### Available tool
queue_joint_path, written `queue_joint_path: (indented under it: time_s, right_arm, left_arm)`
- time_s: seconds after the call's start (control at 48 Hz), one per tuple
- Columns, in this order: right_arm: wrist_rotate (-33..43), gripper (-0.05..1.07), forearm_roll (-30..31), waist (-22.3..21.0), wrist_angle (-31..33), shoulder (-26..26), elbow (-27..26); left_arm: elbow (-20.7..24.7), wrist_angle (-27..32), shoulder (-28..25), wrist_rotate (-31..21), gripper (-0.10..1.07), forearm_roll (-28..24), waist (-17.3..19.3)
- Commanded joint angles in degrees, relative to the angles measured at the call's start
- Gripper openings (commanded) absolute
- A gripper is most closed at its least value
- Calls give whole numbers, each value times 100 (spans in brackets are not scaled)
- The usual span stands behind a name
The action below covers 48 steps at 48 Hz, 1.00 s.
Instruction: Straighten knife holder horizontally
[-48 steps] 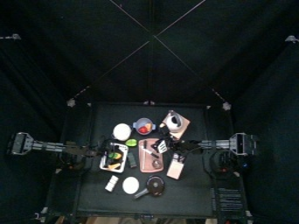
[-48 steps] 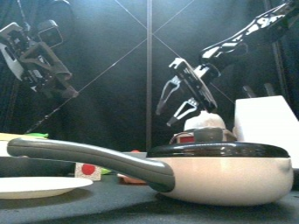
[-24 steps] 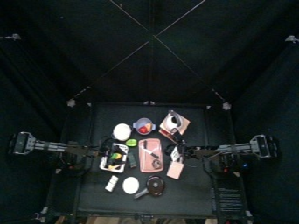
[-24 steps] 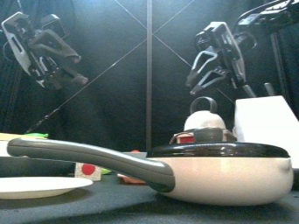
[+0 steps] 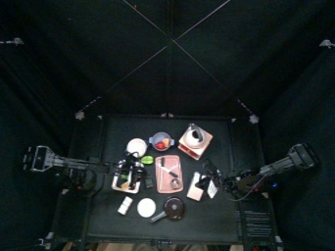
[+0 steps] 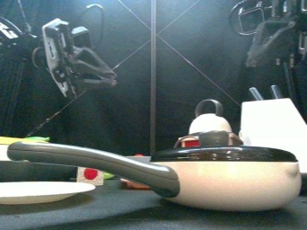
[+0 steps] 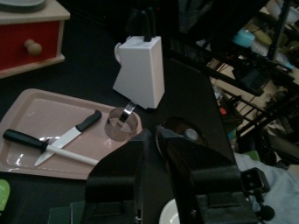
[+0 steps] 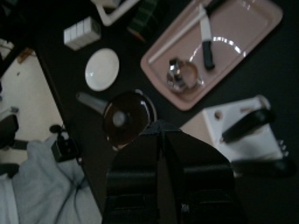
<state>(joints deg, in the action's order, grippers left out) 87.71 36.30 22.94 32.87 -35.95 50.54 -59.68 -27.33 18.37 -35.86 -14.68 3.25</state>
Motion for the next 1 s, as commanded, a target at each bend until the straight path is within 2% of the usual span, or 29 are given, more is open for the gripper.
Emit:
queue_joint_path:
  time_s: [0.0,0.083,0.188,0.333,0.542,0.646,0.771,0.979]
  right_arm:
    - [0,32,-378,308,88,-35,44]
    - [0,32,-800,571,246,-26,167]
    - [18,32,-1020,853,475,-18,255]
    - [211,32,-1063,949,853,44,369]
    - [923,32,-782,1028,1591,-70,554]
    - [1222,32,-422,1046,1503,-35,650]
    - [1591,32,9,1063,1099,18,756]
    - [2180,32,299,1072,1002,193,800]
  left_arm:
    - [466,-185,-492,9,57,35,-53]
    - [747,-334,-835,9,55,35,-79]
    - [1116,-422,-1292,0,55,44,-123]
    - [1670,-422,-1881,0,55,44,-193]
    - [2338,-422,-2522,0,55,53,-299]
    - [2628,-404,-2804,0,55,97,-299]
    - [2997,-387,-3085,9,55,229,-264]
    - [3401,-132,-3393,9,55,325,-246]
